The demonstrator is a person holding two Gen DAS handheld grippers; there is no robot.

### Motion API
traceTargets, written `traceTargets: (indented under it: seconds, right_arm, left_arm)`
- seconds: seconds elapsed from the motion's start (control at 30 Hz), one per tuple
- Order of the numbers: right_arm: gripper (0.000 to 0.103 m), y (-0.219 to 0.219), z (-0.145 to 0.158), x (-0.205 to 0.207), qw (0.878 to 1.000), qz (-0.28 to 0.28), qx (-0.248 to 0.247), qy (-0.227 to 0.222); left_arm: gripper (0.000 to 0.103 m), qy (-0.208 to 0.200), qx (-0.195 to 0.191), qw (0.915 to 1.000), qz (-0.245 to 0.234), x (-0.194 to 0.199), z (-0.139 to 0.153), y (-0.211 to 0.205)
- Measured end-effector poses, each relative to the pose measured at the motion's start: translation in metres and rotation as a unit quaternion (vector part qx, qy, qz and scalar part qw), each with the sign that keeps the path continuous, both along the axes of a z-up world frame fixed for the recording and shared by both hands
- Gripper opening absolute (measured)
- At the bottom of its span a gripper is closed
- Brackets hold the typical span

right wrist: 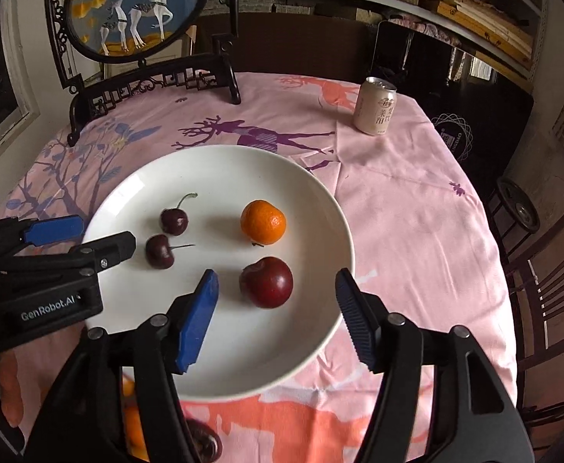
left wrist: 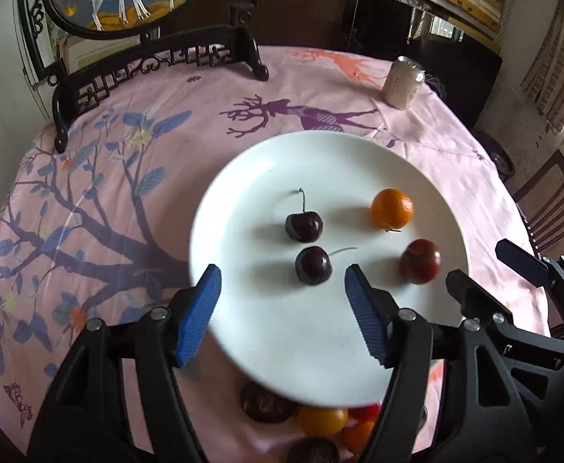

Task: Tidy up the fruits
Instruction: 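Lower plum and cherry onto the white plate and open both grippers, then grasp a small brown fruit with the right gripper while the left grasps an orange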

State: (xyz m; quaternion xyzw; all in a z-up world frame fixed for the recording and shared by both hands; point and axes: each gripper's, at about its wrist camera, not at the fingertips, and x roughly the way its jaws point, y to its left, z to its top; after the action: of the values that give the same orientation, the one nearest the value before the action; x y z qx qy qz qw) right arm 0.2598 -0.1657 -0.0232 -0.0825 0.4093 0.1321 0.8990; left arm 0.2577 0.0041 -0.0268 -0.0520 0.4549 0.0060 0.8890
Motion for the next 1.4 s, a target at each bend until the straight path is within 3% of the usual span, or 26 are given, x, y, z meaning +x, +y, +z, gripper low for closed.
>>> traceTargets:
  seconds: [0.13,0.23,0.47,0.83,1.13,1.17,1.2,1.23,1.4]
  right_arm:
    - [0.065,-0.011,0.01,-0.071,1.0,0.008,0.004,-0.013]
    - [0.066,-0.021,0.001,-0.125,1.0,-0.001,0.011,-0.022]
    - [0.066,-0.036,-0.024,-0.178,0.999,-0.038,0.029,-0.001]
    - [0.066,-0.034,-0.041,-0.189,0.999,-0.042,0.015,0.023]
    - [0.064,-0.039,-0.077,-0.163,0.997,-0.056,0.014,0.056]
    - [0.057,-0.039,-0.079,-0.161,0.997,-0.054,0.024,0.049]
    - [0.035,-0.039,-0.081,-0.159,0.997,-0.049,0.033,0.048]
    - [0.024,-0.039,-0.082,-0.157,0.997,-0.045,0.033,0.049]
    - [0.024,-0.046,-0.069,-0.166,0.997,-0.043,0.047,0.036]
  left_arm:
    - [0.083,-0.05,-0.006,0.9984,-0.028,-0.076,0.019,-0.008]
    - [0.084,-0.074,0.005,0.996,-0.05,-0.133,0.013,-0.017]
    - [0.084,-0.059,0.005,0.996,-0.066,-0.204,-0.016,-0.023]
    - [0.084,-0.05,0.002,0.9968,-0.062,-0.221,-0.026,-0.021]
    - [0.084,-0.027,-0.004,0.998,-0.058,-0.216,-0.04,-0.021]
    - [0.084,-0.024,-0.005,0.998,-0.058,-0.215,-0.041,-0.021]
    - [0.084,-0.021,-0.006,0.9981,-0.058,-0.214,-0.043,-0.021]
    - [0.084,-0.018,-0.007,0.9981,-0.058,-0.214,-0.044,-0.021]
    - [0.084,-0.018,-0.007,0.9974,-0.07,-0.215,-0.043,-0.027]
